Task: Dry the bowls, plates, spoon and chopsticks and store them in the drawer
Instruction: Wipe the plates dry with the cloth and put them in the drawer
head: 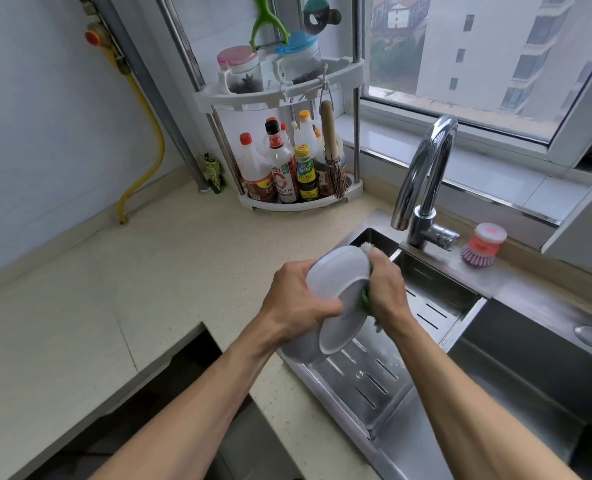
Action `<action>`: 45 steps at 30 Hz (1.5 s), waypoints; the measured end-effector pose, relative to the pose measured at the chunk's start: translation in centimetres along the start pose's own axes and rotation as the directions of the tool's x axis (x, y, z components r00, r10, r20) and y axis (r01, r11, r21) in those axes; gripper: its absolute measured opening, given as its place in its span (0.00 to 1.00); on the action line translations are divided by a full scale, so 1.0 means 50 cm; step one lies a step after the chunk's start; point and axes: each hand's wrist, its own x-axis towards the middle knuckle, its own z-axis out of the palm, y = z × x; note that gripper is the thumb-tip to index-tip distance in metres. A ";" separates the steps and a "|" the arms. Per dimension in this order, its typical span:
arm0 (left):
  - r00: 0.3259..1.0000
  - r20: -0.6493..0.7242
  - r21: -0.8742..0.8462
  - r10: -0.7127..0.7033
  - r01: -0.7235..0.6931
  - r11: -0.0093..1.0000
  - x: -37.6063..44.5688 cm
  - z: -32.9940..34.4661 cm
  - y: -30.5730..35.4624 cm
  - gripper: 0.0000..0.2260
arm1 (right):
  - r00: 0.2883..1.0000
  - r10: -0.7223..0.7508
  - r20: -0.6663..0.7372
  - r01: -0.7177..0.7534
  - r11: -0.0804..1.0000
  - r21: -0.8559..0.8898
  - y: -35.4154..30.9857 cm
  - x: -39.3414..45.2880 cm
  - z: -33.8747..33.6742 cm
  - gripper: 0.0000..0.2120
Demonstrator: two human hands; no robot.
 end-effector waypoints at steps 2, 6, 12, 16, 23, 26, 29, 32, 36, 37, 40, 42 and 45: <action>0.998 -0.047 -0.048 -0.039 0.037 0.998 0.004 -0.001 0.003 0.19 | 0.994 -0.108 0.019 0.109 0.993 -0.049 -0.008 -0.016 0.019 0.24; 0.999 -0.029 -0.061 -0.044 0.042 0.997 0.003 -0.003 -0.002 0.22 | 0.970 -0.240 0.047 0.244 0.964 -0.104 0.012 -0.033 0.039 0.25; 1.000 0.005 -0.204 0.028 -0.027 0.979 -0.029 -0.024 -0.026 0.24 | 0.986 0.133 0.104 -0.145 0.983 0.116 0.008 -0.011 -0.004 0.21; 0.968 0.250 -0.141 -0.036 0.073 0.987 -0.014 -0.067 -0.022 0.27 | 0.988 0.028 0.150 -0.018 0.997 -0.069 0.006 0.002 -0.016 0.20; 0.964 0.251 0.127 -0.082 0.051 0.991 0.034 -0.051 0.006 0.19 | 0.901 -0.337 0.274 0.425 0.812 -0.400 -0.061 -0.017 0.012 0.26; 0.987 0.141 0.027 -0.074 0.071 0.997 0.029 -0.032 -0.007 0.20 | 0.827 -0.502 0.254 0.562 0.709 -0.426 -0.045 -0.045 0.030 0.26; 0.990 0.134 0.007 -0.053 0.052 0.999 0.018 -0.016 -0.003 0.23 | 0.915 -0.353 0.196 0.400 0.859 -0.319 -0.028 -0.019 0.010 0.28; 0.998 0.040 -0.075 -0.049 0.052 0.996 0.017 -0.006 -0.001 0.21 | 0.984 -0.133 0.117 0.151 0.976 -0.154 -0.021 0.009 -0.011 0.25; 0.997 0.011 -0.066 -0.076 0.077 0.995 0.023 0.010 0.002 0.21 | 0.918 -0.365 0.154 0.394 0.880 -0.265 -0.022 -0.028 0.022 0.22; 0.998 0.023 -0.050 -0.060 0.062 0.997 0.018 0.011 0.002 0.22 | 0.922 -0.355 0.157 0.386 0.884 -0.263 -0.014 -0.029 0.019 0.22; 0.999 0.041 -0.028 -0.006 0.007 1.000 0.009 0.006 0.003 0.25 | 0.992 -0.081 0.094 0.089 0.993 -0.084 -0.011 -0.003 -0.018 0.26; 0.999 0.034 -0.042 0.004 -0.003 0.999 0.013 0.010 0.005 0.24 | 0.993 -0.107 0.041 0.111 0.987 -0.114 -0.020 -0.005 -0.018 0.29; 1.000 0.023 -0.081 -0.008 0.009 0.997 0.018 0.023 0.002 0.20 | 0.899 -0.417 0.135 0.437 0.822 -0.365 -0.038 -0.032 0.019 0.27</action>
